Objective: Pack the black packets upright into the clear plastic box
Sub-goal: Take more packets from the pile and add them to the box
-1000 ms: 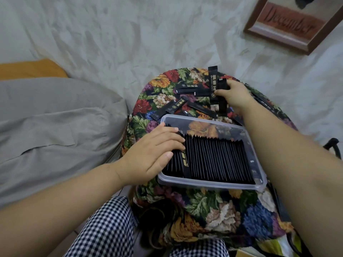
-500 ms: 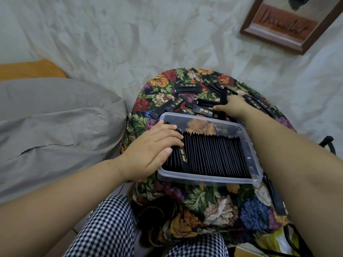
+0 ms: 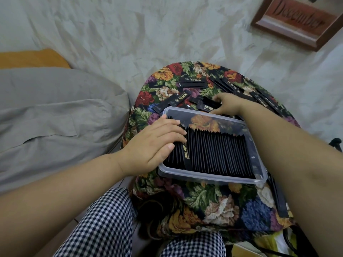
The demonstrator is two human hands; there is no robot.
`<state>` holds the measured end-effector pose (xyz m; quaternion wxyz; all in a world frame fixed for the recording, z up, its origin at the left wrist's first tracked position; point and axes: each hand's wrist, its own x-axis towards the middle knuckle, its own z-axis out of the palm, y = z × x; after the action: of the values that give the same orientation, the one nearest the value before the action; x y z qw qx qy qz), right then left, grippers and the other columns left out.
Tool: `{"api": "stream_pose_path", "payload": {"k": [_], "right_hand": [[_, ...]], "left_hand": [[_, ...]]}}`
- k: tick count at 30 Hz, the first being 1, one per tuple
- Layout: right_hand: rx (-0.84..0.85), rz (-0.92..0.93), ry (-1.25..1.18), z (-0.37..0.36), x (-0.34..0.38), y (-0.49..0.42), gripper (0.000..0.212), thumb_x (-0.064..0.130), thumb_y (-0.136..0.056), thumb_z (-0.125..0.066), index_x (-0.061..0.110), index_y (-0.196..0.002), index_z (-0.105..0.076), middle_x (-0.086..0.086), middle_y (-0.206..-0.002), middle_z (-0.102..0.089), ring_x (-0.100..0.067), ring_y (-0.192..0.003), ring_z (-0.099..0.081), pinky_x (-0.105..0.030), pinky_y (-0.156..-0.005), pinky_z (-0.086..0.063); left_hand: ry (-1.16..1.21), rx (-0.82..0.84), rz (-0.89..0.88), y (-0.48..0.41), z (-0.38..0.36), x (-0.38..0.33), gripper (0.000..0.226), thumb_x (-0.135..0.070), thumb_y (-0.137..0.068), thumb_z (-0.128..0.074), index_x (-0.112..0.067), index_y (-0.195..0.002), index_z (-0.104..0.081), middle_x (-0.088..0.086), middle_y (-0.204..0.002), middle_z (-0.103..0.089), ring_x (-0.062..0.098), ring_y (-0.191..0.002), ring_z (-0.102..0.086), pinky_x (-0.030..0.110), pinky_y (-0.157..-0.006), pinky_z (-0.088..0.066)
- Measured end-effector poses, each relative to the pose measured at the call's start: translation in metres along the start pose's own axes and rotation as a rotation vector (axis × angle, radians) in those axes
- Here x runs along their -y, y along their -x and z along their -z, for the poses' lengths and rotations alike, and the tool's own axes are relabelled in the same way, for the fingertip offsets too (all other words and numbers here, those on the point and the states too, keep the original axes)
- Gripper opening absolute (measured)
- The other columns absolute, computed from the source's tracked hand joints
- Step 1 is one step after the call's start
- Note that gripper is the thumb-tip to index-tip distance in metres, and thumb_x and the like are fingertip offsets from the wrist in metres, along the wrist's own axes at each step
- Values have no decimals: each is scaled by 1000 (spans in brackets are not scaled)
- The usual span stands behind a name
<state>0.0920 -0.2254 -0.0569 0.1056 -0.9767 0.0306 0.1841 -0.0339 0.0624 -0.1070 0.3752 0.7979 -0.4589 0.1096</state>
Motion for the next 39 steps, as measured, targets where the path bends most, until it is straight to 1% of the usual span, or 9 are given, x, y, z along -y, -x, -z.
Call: {"api": "stream_pose_path", "payload": {"k": [5,8,11,16,25,29,32,36,39], "right_hand": [[34,-10,58,2,3,-7,57,38,-81,-71,3,-122,-52,-14,-124,-55,-32,-117,-50,-33,-87,-40],[57,-32,47,2,5,-7,82,41,-84,-68,-1,-144,-32,-17,-149,-36,-30,-131,-40,-36,-103,-35],[26,-27,15,2,3,-9,78,39,-84,-68,-4,-140,-35,-20,-146,-39,-30,-125,-44,-37,-101,-36],[-97,16,-147,5,6,-4,34,27,-90,-64,2,-111,-54,-13,-104,-63,-30,-97,-58,-32,-76,-44],[-522,140,-238,27,38,65,29,26,-96,-55,12,-121,-52,-2,-89,-61,-20,-74,-54,-30,-62,-37],[-305,131,-370,28,61,126,6,23,-95,-55,18,-96,-53,0,-73,-62,-13,-56,-55,-27,-51,-43],[-56,43,-618,6,77,158,12,15,-95,-56,14,-84,-49,-7,-72,-59,-12,-50,-57,-25,-45,-49],[13,-69,-723,-23,87,170,3,12,-96,-52,9,-95,-51,-10,-78,-56,-16,-57,-59,-25,-50,-55],[-34,-124,-707,-35,94,171,19,13,-97,-50,7,-114,-51,-9,-83,-59,-17,-59,-60,-27,-52,-54]], "left_hand": [[0,4,0,0,-1,1,52,-35,-101,-19,-9,-114,-62,5,-124,-59,18,-131,-38,37,-117,-16],[-2,4,0,0,0,1,52,-35,-101,-19,-9,-114,-62,5,-124,-59,17,-131,-37,34,-118,-13],[-3,4,0,0,-1,1,52,-35,-101,-19,-9,-114,-62,5,-124,-59,17,-131,-38,35,-118,-13],[-2,12,2,1,0,1,49,-33,-100,-22,-9,-114,-62,5,-124,-58,17,-131,-37,37,-117,-15],[-27,36,5,0,3,-1,42,-28,-98,-27,-11,-114,-62,3,-122,-59,16,-131,-38,36,-117,-16],[-30,41,-6,-1,4,-2,50,-36,-101,-21,-12,-114,-62,2,-122,-59,14,-131,-37,29,-117,-11],[-73,89,-26,-3,8,-1,47,-34,-100,-23,-12,-114,-62,2,-123,-59,15,-131,-36,27,-117,-10],[-166,165,-79,-8,16,0,55,-41,-100,-17,-13,-116,-62,3,-122,-59,16,-129,-36,30,-115,-14],[-212,227,-98,-13,22,0,61,-47,-100,-12,-19,-118,-63,1,-123,-59,17,-128,-35,31,-112,-17]]}}
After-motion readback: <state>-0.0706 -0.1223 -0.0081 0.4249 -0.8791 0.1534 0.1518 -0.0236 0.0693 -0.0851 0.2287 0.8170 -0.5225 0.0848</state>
